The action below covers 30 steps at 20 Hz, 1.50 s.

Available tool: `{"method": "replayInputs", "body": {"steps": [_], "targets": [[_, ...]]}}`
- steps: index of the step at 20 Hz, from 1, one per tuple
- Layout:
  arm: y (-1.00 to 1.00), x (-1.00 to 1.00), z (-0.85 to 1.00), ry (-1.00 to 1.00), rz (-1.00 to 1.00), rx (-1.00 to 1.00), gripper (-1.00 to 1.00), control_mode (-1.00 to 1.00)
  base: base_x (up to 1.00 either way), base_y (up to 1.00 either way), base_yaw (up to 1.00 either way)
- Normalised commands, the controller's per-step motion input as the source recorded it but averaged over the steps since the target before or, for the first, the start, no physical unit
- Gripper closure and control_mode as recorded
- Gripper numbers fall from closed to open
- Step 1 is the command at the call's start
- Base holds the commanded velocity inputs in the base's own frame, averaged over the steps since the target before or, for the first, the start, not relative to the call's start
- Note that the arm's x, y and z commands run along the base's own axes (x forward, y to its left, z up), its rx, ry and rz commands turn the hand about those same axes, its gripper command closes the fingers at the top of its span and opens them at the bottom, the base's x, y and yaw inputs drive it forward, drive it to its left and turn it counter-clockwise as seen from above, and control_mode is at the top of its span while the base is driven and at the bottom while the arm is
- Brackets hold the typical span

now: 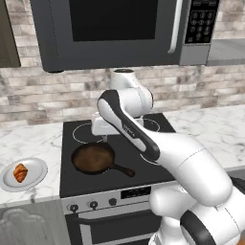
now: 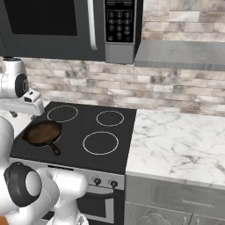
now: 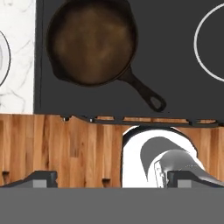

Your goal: Pick the croissant and place it on the pan. Then turn on the stove to warm the croissant.

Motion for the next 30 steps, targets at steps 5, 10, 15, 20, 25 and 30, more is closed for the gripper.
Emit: {"method": "replayInputs", "body": {"steps": [5, 10, 15, 20, 25, 30], "targets": [[0.47, -0.02, -0.30, -0.01, 0.00, 0.00, -1.00, -1.00, 0.00, 0.00, 0.00], [0.54, 0.00, -0.19, 0.00, -0.02, 0.00, -1.00, -1.00, 0.00, 0.00, 0.00], [0.51, 0.00, -0.08, 0.00, -0.01, 0.00, -1.00, -1.00, 0.00, 0.00, 0.00], [0.31, 0.00, -0.02, -0.01, -0.06, 0.00, -1.00, -1.00, 0.00, 0.00, 0.00], [0.27, 0.00, -0.10, -0.01, -0.08, 0.00, -1.00, -1.00, 0.00, 0.00, 0.00], [0.29, 0.00, -0.14, 0.00, -0.05, 0.00, -1.00, -1.00, 0.00, 0.00, 0.00]]}}
